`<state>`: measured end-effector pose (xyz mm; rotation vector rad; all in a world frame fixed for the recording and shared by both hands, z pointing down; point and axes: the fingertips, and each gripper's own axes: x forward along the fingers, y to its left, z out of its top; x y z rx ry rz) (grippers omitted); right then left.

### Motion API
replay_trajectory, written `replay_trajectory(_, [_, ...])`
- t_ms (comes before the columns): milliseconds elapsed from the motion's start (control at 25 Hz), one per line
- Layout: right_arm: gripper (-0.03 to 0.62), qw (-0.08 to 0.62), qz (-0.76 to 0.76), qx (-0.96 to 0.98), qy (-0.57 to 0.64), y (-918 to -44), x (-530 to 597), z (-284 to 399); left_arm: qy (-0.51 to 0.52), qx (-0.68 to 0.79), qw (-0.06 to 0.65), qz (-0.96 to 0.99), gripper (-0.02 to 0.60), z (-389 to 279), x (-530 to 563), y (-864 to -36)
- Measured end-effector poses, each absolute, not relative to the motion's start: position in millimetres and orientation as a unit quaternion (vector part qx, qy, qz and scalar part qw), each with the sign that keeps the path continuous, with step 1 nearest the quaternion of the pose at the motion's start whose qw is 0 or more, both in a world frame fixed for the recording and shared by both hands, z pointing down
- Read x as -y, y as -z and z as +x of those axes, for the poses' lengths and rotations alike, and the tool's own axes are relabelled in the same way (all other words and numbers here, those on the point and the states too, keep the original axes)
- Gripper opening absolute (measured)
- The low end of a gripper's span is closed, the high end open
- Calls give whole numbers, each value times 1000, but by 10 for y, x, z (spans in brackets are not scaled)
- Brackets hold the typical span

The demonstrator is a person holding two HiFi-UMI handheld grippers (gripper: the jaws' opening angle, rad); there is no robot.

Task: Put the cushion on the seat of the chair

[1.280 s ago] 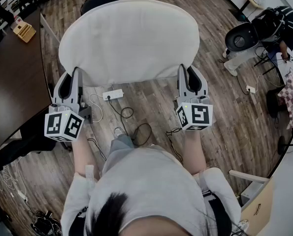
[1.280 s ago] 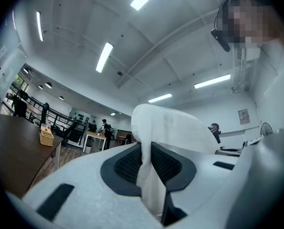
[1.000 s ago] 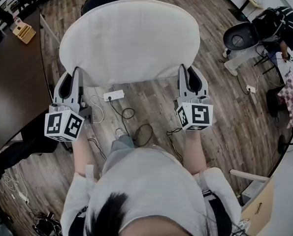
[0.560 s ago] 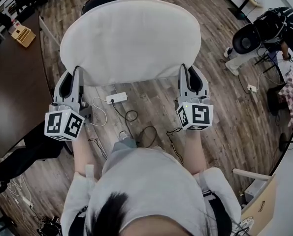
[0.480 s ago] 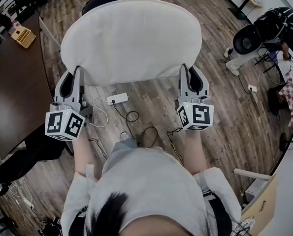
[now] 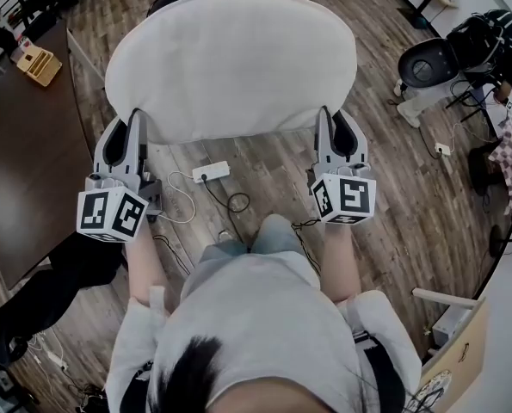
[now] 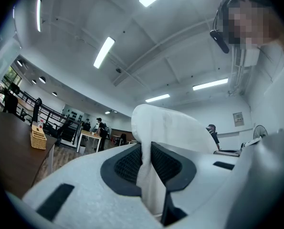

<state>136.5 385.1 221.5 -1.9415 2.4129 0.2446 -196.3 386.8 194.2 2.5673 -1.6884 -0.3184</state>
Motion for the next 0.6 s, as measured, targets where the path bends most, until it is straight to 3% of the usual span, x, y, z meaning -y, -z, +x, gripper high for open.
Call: replay_trajectory(600, [55, 17, -612, -787, -77, -2238, -2920, 1352, 112, 557, 37, 822, 55, -1984, -3058, -2020])
